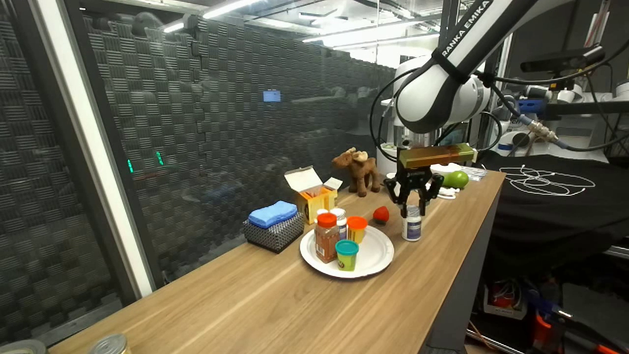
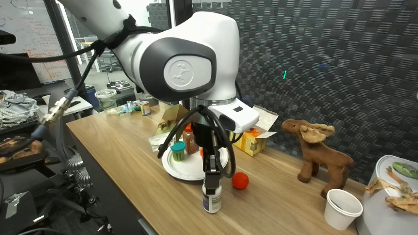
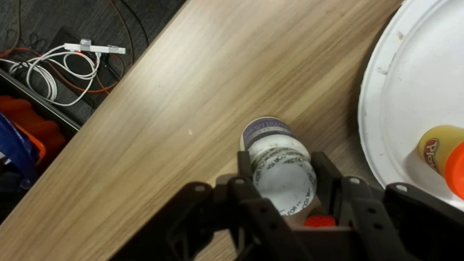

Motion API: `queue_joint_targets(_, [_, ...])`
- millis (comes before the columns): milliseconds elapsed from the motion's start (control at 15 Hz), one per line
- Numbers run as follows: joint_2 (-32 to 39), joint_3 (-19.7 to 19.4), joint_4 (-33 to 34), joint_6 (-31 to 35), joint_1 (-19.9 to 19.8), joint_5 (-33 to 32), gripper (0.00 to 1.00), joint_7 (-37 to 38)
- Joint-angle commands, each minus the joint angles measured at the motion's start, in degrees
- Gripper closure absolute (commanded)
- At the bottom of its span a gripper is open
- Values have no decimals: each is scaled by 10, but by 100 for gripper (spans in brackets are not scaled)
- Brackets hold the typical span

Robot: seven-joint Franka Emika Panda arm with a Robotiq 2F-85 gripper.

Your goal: Put the objects surrounding the plate on to the plate.

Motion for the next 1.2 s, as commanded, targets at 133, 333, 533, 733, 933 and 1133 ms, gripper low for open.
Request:
queue_joint_targets(133, [-70, -12, -53, 20, 29, -46, 81, 59])
queue_joint_targets(333, [-95, 1, -66, 31, 45, -102, 81, 95])
queue_joint_targets(533, [-91, 23, -48, 24, 60, -141, 81, 111])
queue_joint_targets(733, [-72, 43, -17, 30, 74, -166, 81, 120])
queue_joint_targets(933, [-51, 61, 14, 19, 78, -147, 81, 91])
queue_joint_targets(1133, [-36, 71, 28, 16, 80, -133, 81, 66])
